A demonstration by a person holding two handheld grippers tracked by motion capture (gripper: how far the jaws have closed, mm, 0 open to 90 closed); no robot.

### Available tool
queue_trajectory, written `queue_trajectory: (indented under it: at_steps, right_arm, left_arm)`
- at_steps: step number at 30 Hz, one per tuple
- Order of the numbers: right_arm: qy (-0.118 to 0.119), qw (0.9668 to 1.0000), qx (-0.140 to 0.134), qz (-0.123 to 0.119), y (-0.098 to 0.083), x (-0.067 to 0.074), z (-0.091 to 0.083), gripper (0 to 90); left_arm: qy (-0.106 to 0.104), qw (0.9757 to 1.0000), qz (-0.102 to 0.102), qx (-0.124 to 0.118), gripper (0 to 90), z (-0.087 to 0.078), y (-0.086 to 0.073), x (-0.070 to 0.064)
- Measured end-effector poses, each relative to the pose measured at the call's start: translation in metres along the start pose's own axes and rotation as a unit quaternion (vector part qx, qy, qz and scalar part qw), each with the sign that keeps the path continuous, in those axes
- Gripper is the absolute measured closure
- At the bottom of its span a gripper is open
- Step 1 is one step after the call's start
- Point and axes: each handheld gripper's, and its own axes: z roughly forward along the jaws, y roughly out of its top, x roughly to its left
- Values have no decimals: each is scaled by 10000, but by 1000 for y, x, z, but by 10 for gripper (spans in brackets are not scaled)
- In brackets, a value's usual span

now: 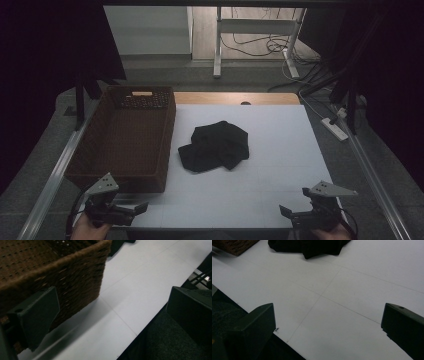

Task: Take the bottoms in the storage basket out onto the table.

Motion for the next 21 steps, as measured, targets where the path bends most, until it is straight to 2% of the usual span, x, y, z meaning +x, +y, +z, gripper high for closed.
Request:
queue_trajectory:
  at_steps: [9,21]
  right_arm:
    - [-4,10000,0,12,0,0,0,0]
    - [-13,10000,-5,18,0,0,0,0]
  left_arm:
    - [215,9997,-130,-13,0,-9,-9,9]
    - [339,9990,-286,-41,0,-20,-21,22]
